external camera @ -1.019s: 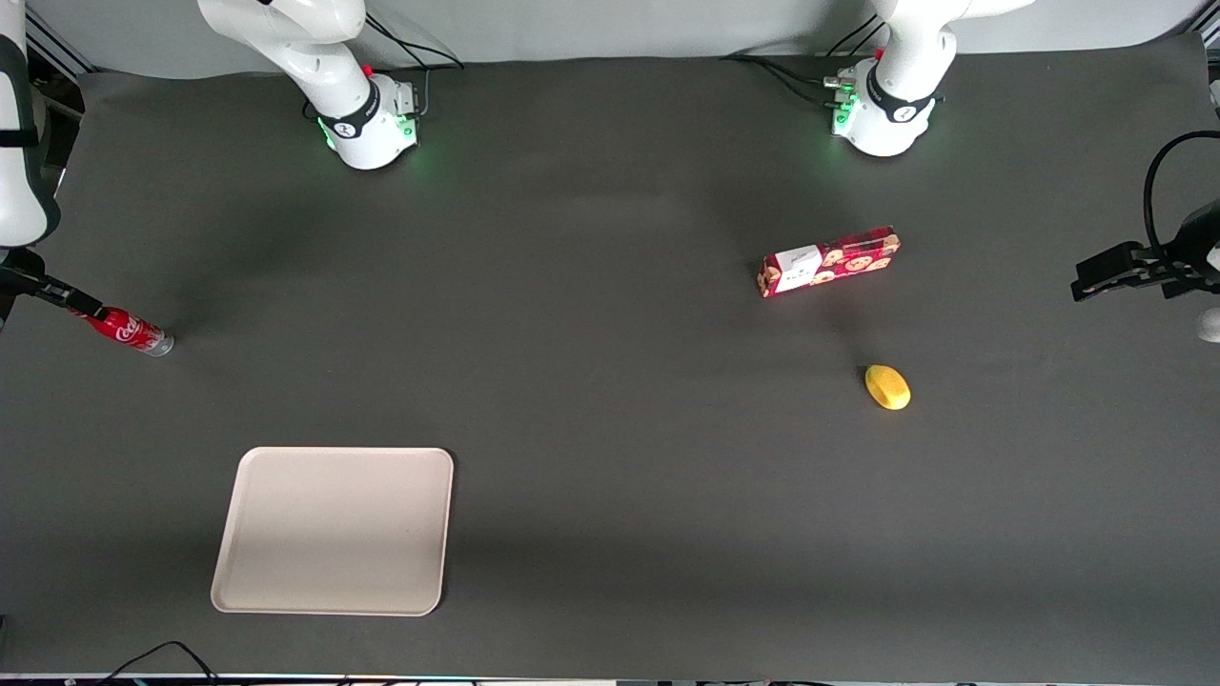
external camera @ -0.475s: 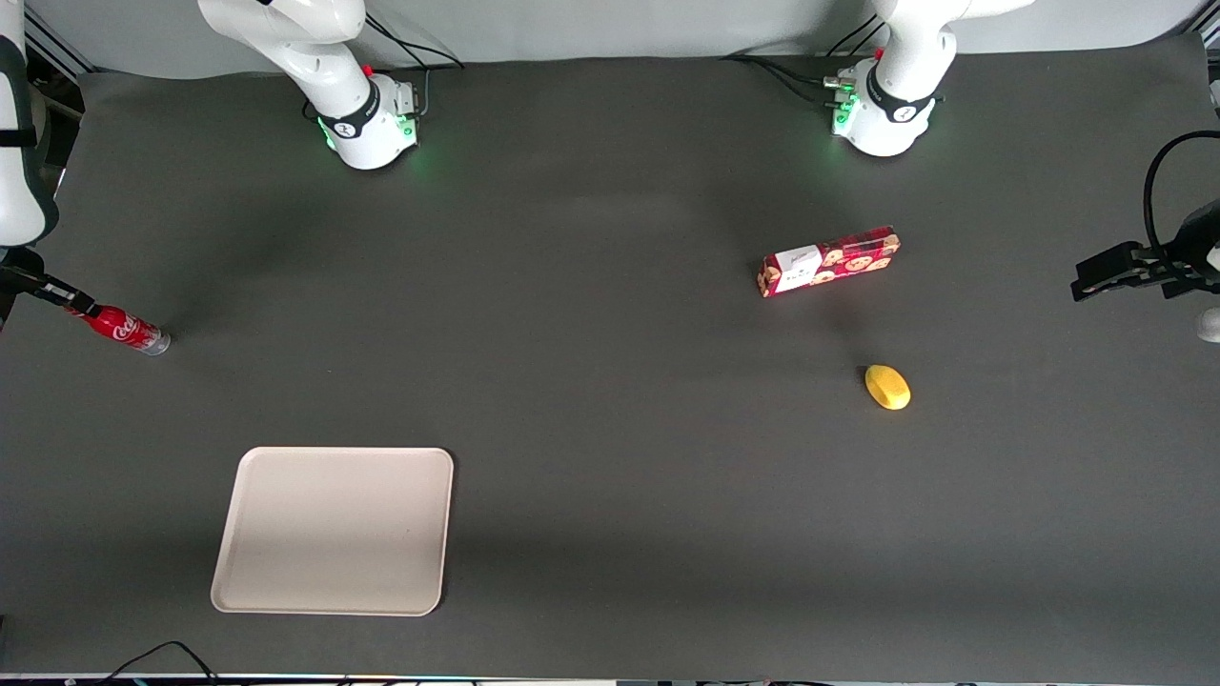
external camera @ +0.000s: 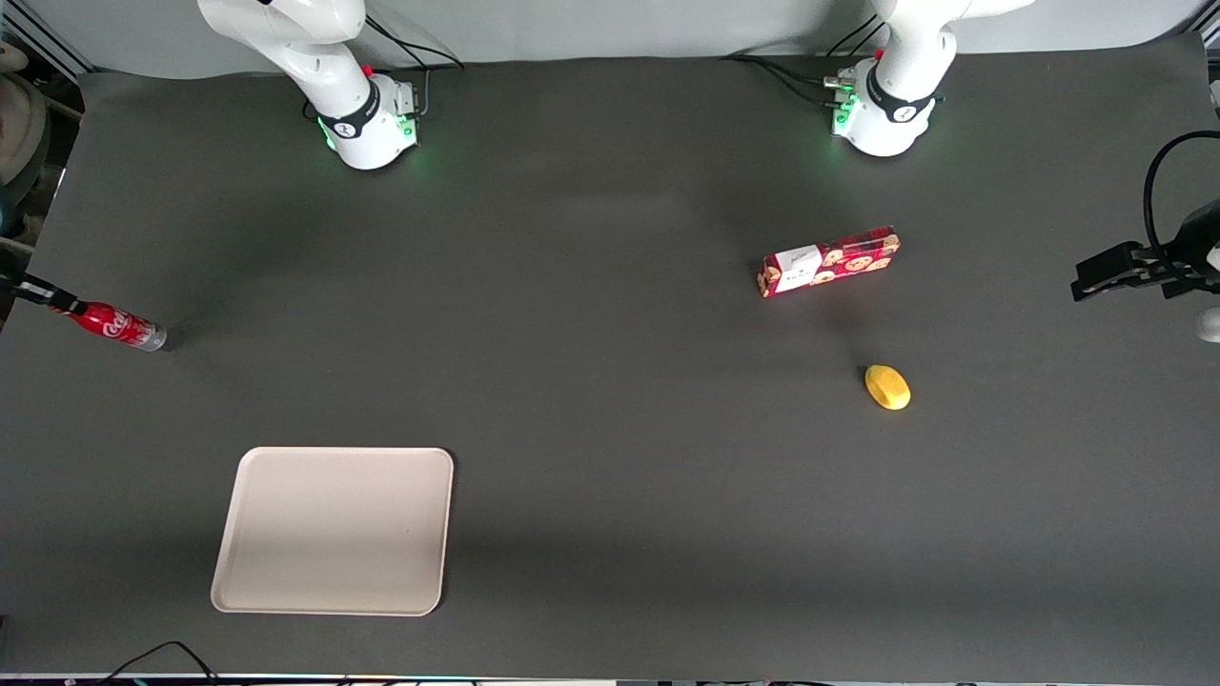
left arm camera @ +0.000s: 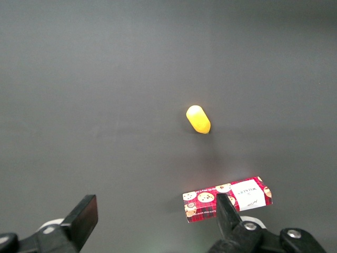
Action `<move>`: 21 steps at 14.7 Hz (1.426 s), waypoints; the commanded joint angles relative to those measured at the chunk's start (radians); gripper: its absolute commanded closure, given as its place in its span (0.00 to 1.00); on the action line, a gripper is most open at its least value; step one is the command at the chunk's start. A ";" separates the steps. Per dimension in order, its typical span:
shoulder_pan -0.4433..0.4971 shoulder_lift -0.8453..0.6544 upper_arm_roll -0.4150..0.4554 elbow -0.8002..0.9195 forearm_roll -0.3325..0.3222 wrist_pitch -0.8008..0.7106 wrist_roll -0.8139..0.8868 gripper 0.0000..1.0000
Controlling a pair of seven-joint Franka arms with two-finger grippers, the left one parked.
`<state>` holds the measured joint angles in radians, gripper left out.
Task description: Place coke bottle on tray
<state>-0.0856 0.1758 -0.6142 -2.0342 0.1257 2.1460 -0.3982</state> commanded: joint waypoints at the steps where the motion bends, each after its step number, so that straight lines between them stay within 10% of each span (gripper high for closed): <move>1: -0.003 -0.117 -0.009 0.165 0.019 -0.233 -0.002 1.00; 8: 0.007 -0.262 0.010 0.449 -0.136 -0.573 0.134 1.00; 21: 0.020 -0.055 0.275 0.440 -0.026 -0.348 0.263 1.00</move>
<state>-0.0657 0.0506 -0.3917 -1.6107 0.0777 1.7201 -0.1807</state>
